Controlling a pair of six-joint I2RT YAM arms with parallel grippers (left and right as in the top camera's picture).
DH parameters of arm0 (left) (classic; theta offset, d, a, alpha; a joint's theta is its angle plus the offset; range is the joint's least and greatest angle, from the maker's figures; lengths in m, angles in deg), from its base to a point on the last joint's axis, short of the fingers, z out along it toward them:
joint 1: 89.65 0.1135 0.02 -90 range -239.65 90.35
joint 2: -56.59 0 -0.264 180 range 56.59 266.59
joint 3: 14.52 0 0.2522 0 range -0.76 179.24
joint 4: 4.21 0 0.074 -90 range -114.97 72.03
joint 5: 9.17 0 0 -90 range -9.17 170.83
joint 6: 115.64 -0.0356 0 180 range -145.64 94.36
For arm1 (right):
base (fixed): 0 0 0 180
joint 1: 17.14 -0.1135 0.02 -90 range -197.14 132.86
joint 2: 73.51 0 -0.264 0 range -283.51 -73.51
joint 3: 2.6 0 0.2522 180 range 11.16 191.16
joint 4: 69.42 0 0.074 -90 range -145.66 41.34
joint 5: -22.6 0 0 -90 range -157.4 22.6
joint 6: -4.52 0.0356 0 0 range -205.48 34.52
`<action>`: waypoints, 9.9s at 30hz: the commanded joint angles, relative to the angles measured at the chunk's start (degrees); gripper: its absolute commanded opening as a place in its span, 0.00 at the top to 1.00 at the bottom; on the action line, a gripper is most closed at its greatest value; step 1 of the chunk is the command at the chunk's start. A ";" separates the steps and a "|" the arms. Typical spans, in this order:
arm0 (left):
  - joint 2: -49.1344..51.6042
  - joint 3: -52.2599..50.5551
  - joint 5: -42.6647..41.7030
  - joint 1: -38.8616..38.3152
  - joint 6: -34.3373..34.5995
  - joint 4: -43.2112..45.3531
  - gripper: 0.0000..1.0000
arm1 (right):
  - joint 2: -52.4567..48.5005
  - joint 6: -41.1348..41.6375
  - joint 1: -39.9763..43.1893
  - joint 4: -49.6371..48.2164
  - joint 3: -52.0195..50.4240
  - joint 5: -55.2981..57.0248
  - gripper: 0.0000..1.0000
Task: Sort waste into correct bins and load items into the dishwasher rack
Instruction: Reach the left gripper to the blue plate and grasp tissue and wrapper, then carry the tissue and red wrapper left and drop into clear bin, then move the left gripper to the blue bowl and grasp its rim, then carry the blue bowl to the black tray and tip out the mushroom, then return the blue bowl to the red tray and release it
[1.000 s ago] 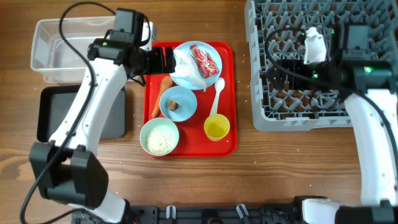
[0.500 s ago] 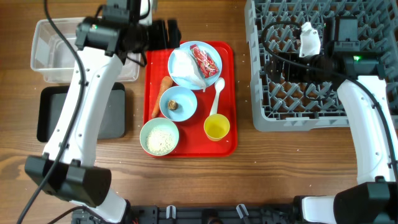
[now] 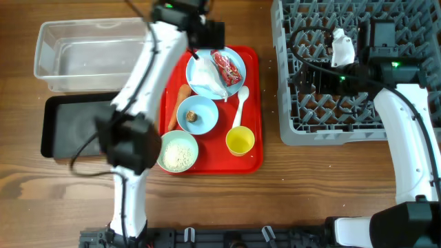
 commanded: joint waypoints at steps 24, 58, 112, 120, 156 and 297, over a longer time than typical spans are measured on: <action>14.45 -0.11 -0.13 -3.93 16.85 6.21 0.00 | -0.37 0.31 -0.33 0.90 1.31 0.59 0.00; 22.10 -0.42 -0.17 -4.72 17.81 8.68 0.96 | -0.37 0.26 -0.33 1.07 1.31 0.59 0.00; 2.51 -0.20 1.40 32.13 3.58 5.46 0.01 | -0.39 1.88 -0.35 -2.12 1.31 0.57 0.00; -8.02 -0.20 -0.66 28.96 -0.52 0.81 0.00 | -0.39 1.90 -0.35 -4.74 1.31 -2.97 0.00; -11.28 -34.75 -5.11 -10.10 5.84 -0.87 0.20 | -0.42 1.77 -0.35 -5.62 1.31 -4.26 0.00; -40.96 -46.53 -46.58 34.58 -18.60 6.34 0.96 | -0.66 3.80 -0.68 -4.61 1.16 -1.36 0.00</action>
